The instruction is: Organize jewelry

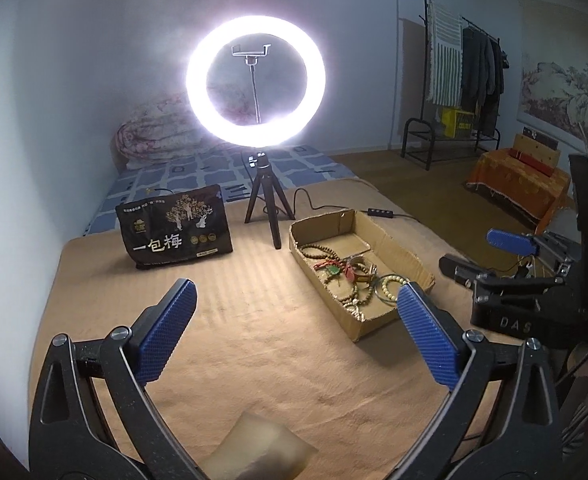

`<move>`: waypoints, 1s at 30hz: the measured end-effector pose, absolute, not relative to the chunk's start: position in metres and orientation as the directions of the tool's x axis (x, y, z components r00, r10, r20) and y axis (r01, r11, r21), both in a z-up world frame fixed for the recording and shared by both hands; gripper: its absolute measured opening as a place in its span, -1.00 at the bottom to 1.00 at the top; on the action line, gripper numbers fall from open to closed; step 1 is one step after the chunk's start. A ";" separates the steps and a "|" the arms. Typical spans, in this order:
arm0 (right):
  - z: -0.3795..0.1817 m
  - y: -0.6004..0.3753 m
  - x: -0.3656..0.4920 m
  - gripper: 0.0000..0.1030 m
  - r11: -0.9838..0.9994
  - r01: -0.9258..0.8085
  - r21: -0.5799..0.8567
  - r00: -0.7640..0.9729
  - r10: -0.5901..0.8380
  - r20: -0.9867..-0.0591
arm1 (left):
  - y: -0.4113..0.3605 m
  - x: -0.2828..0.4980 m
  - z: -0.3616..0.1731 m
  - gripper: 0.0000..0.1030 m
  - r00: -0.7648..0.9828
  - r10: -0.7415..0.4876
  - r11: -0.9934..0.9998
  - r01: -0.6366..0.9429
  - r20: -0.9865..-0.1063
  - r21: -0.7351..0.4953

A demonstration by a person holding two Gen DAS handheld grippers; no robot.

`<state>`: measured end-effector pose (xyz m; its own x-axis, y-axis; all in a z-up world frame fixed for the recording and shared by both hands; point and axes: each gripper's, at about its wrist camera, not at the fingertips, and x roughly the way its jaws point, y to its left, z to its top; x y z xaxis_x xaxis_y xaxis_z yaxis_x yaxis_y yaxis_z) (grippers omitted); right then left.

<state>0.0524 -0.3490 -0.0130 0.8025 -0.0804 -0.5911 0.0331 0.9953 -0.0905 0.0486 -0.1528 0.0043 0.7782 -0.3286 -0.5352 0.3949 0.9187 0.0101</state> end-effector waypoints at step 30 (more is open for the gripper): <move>-0.017 -0.354 0.056 0.54 0.994 0.069 -0.080 0.794 -0.104 -0.599 | -0.152 0.046 0.003 1.00 0.774 -0.328 0.920 0.393 -0.542 0.004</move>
<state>0.0561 -0.3538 -0.0168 0.7940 -0.1036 -0.5990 0.0692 0.9944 -0.0804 0.0462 -0.1520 0.0031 0.7738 -0.3281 -0.5418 0.3929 0.9196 0.0042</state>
